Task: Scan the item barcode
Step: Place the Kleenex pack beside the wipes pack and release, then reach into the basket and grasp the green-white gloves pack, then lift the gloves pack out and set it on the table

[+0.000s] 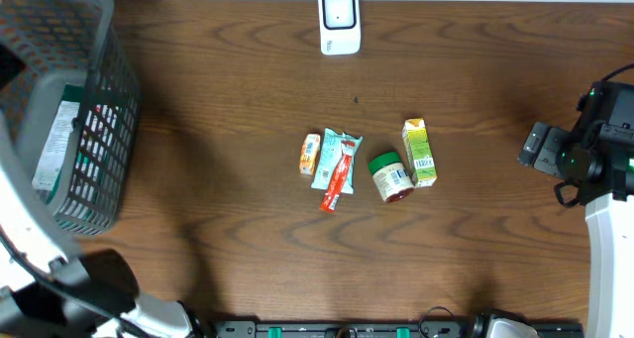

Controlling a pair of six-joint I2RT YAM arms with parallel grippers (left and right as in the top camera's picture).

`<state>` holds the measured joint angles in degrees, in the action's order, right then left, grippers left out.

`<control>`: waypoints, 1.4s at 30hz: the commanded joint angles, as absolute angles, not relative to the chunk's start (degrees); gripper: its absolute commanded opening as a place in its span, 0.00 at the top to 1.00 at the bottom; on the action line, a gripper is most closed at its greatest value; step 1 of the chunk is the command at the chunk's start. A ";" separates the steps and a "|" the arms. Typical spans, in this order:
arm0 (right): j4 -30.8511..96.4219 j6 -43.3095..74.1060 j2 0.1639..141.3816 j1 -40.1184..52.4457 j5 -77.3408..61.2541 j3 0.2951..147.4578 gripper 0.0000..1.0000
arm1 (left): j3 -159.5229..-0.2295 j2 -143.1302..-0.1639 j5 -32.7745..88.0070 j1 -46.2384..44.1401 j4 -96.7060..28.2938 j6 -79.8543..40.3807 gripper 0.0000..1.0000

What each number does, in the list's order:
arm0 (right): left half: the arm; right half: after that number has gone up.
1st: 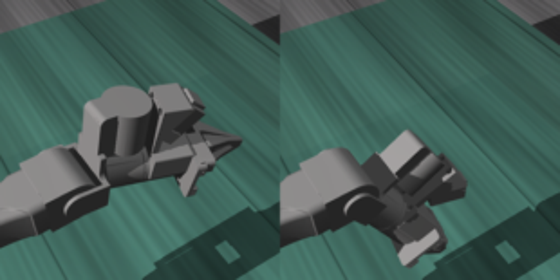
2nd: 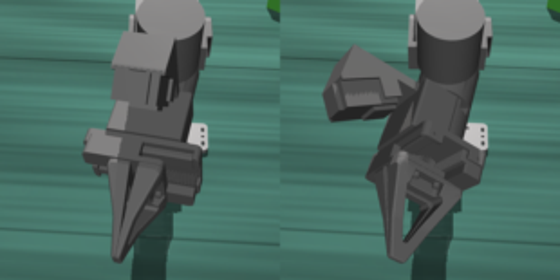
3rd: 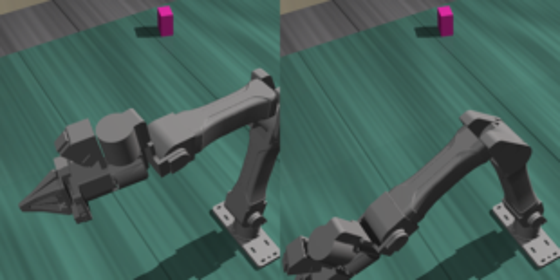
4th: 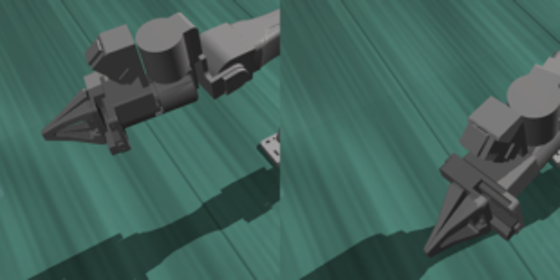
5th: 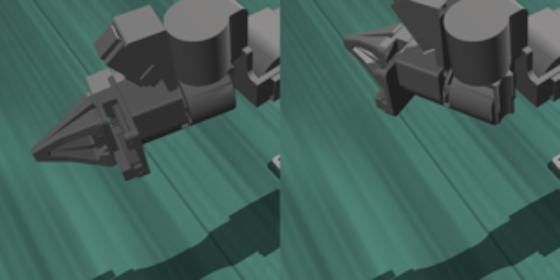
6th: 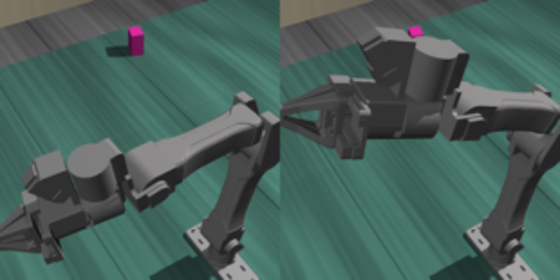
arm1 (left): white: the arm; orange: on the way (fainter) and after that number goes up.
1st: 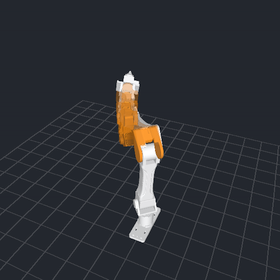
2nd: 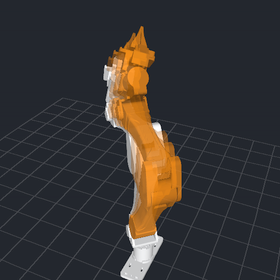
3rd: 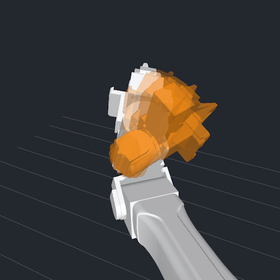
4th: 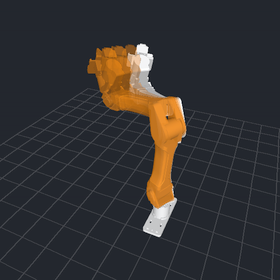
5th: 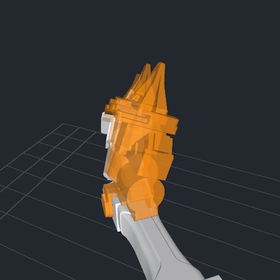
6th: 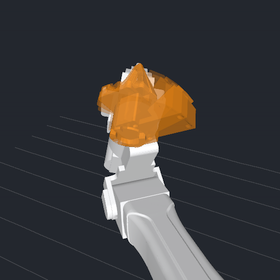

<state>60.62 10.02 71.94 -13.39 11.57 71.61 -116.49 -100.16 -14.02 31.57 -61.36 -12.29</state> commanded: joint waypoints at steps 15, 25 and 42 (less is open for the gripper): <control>60.71 9.58 71.64 -13.63 11.94 71.99 0.01 | -114.63 -126.96 1.06 36.29 -65.56 1.37 0.10; 60.71 9.58 71.64 -13.63 11.94 71.99 0.01 | -114.48 -134.28 13.56 36.18 -68.99 15.07 0.07; 60.71 9.58 71.64 -13.63 11.94 71.99 0.01 | -115.63 -132.38 11.40 35.92 -67.42 18.33 0.07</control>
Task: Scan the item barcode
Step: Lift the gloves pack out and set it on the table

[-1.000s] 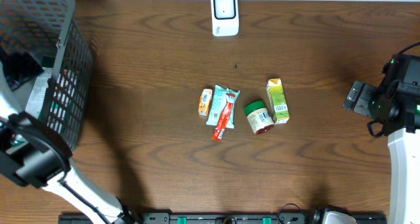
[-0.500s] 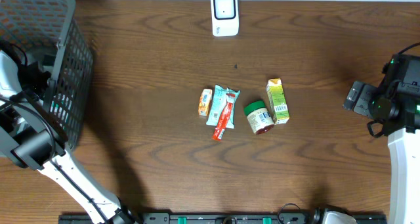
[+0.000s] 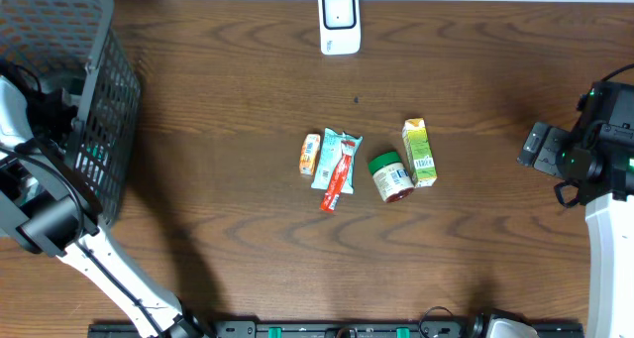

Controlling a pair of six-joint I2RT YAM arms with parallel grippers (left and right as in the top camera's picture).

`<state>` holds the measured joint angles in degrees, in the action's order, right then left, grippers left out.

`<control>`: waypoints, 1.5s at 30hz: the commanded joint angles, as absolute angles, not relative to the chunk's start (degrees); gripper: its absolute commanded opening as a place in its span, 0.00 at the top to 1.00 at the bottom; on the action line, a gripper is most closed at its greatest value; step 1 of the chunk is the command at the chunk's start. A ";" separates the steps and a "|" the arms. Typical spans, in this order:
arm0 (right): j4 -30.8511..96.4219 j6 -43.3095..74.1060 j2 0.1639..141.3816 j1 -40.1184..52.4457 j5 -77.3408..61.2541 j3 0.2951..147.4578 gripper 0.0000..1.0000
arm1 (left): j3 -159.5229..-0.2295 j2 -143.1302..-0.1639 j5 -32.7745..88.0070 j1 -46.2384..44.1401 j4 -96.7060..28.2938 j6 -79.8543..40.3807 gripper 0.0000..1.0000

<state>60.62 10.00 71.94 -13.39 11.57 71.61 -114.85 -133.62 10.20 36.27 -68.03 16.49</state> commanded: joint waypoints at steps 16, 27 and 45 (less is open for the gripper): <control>60.71 9.58 71.64 -13.63 11.94 71.99 0.01 | -115.22 -128.66 -6.04 35.81 -60.90 2.48 0.07; 60.71 9.58 71.64 -13.63 11.94 71.99 0.01 | -112.51 -127.00 3.60 35.70 -62.87 10.87 0.07; 60.71 9.58 71.64 -13.63 11.94 71.99 0.01 | -97.58 -128.44 -2.85 35.83 -49.12 11.51 0.71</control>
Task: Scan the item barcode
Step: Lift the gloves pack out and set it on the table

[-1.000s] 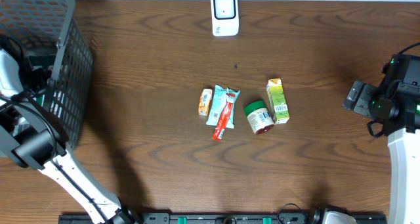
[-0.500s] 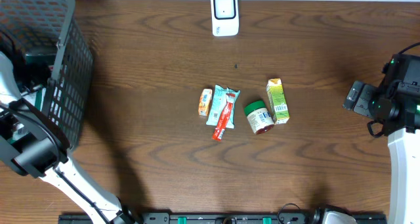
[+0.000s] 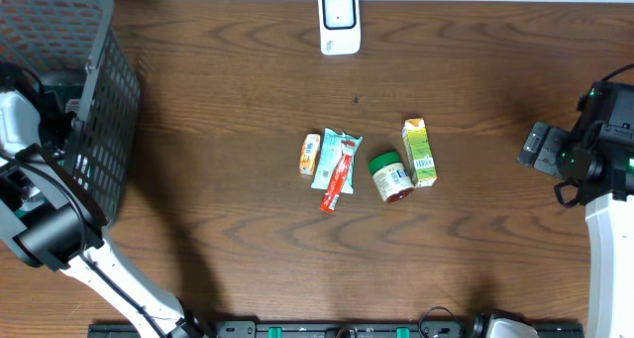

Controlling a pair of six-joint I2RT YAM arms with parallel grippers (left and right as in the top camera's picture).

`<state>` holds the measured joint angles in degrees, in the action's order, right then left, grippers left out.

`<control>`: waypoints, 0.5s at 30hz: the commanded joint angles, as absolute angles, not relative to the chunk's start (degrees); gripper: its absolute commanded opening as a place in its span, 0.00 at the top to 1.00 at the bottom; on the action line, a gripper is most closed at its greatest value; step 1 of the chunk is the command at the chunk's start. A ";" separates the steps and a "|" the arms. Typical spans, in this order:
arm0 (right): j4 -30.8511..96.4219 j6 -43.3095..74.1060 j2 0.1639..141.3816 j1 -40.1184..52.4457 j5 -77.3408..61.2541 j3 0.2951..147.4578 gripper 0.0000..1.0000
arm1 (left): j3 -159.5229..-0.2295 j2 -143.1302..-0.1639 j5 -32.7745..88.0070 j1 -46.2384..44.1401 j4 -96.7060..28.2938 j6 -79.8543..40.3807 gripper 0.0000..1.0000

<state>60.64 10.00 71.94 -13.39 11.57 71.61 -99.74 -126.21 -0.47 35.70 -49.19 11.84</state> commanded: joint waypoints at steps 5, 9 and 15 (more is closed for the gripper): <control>60.71 9.58 71.64 -13.63 11.94 71.99 0.01 | -98.78 -127.57 -2.85 35.81 -49.12 4.56 0.93; 60.71 9.58 71.64 -13.63 11.94 71.99 0.01 | -101.54 -122.76 -2.83 35.75 -49.45 -0.30 0.93; 60.71 9.58 71.64 -13.63 11.94 71.99 0.01 | -102.65 -106.26 -2.81 35.75 -45.28 -9.30 0.93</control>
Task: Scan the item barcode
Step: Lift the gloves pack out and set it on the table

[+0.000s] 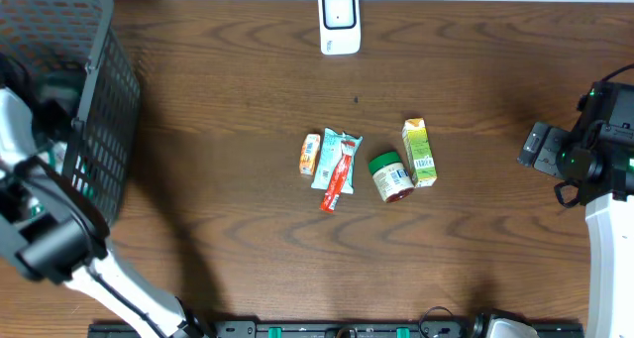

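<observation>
The white barcode scanner [338, 21] stands at the far middle of the table. Several items lie in the middle: a small orange packet [310, 153], a teal packet [335, 155], a red stick pack [339, 182], a green-lidded jar [390, 175] and a green-and-yellow carton [419, 152]. My left arm [22, 130] reaches down into the grey mesh basket [104, 110] at the left; its gripper is hidden among the arm and the mesh. My right gripper [533, 146] hovers near the right edge, far from the items, its jaws too small to read.
The basket fills the far left corner, its tall walls around my left arm, and something pale shows through the mesh. Bare brown wood separates the basket, the scanner and the items. The right arm's white base [606, 259] stands at the right edge.
The left arm has shifted a little inside the basket, its white link now lower and closer to the left edge. The items, the scanner and the right arm are where they were.
At first the left arm was low at the near left, outside the basket, where a white-and-green package lay. Then the arm was reaching into the basket, and it has stayed there with small shifts. Nothing else has moved.
</observation>
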Controlling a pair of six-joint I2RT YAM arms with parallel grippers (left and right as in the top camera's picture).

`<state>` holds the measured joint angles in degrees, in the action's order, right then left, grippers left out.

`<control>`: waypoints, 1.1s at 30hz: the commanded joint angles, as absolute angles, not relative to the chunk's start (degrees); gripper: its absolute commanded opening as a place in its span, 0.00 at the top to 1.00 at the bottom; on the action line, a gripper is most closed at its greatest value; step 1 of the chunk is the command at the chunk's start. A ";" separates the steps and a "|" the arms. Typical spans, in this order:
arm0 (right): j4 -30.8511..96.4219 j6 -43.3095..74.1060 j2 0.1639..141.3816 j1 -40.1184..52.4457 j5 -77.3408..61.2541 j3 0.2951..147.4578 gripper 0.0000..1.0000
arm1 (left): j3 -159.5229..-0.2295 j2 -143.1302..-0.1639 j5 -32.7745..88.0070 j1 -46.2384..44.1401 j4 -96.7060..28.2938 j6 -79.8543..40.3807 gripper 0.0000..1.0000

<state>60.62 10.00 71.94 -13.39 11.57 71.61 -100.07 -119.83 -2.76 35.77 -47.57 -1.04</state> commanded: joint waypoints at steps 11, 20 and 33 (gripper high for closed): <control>60.71 9.58 71.64 -13.63 11.94 71.99 0.01 | -102.63 -76.79 3.99 30.96 -52.21 -18.83 0.93; 60.71 9.58 71.64 -13.63 11.94 71.99 0.01 | -99.57 -71.59 4.27 11.38 -74.19 -20.64 0.93; 60.71 9.58 71.64 -13.63 11.94 71.99 0.01 | -76.66 -76.23 3.42 -11.22 -61.04 -25.28 0.93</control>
